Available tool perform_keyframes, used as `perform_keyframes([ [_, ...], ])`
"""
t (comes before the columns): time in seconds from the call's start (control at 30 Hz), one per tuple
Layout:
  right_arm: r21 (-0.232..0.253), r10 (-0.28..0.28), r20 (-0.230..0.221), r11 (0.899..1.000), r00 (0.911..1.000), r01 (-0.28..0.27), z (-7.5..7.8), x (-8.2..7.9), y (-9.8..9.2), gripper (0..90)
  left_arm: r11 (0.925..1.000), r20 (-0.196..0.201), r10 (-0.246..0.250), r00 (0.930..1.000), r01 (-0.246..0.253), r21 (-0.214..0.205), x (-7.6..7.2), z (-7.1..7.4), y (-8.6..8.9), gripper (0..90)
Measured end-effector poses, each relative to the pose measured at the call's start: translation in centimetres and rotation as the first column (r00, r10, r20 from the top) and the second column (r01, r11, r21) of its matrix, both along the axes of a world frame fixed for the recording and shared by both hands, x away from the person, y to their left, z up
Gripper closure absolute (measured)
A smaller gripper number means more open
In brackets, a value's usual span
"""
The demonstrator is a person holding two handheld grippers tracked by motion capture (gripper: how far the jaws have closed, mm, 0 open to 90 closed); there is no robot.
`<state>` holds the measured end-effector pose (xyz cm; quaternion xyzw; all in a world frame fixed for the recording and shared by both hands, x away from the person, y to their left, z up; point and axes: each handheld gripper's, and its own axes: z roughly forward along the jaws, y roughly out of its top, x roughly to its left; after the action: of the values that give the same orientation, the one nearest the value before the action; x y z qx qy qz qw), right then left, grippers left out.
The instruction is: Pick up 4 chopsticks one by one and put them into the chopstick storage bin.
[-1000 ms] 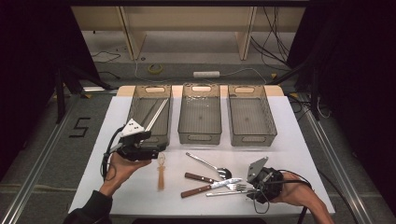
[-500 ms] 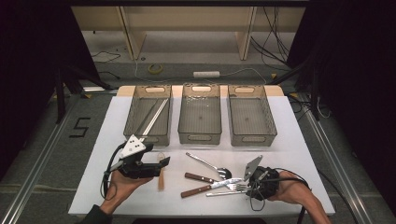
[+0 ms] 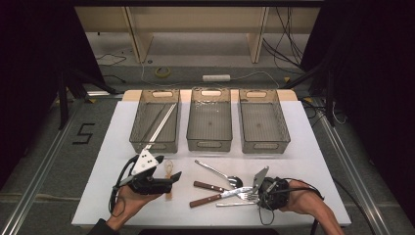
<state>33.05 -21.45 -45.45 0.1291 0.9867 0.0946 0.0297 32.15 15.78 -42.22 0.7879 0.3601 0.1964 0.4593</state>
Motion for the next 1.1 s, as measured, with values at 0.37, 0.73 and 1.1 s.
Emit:
perform_keyframes([
  [0.37,-0.028,0.106,0.025,0.994,0.9941,-0.105,-0.1,-0.6,0.4,83.8,0.9998,-0.004,-0.016,0.9999,0.016,0.009,0.0,-0.1,-0.2,19.7],
  [0.73,-0.027,0.158,0.018,0.987,0.9873,-0.157,0.0,-0.9,0.2,86.5,0.9996,-0.009,-0.025,0.9996,0.026,0.013,-0.1,-0.1,-0.4,20.0],
  [1.1,-0.011,0.176,0.037,0.984,0.9837,-0.176,1.0,-1.1,-0.1,86.7,0.9837,-0.069,-0.177,0.9819,0.179,0.023,-0.6,-0.6,-4.2,22.0],
])
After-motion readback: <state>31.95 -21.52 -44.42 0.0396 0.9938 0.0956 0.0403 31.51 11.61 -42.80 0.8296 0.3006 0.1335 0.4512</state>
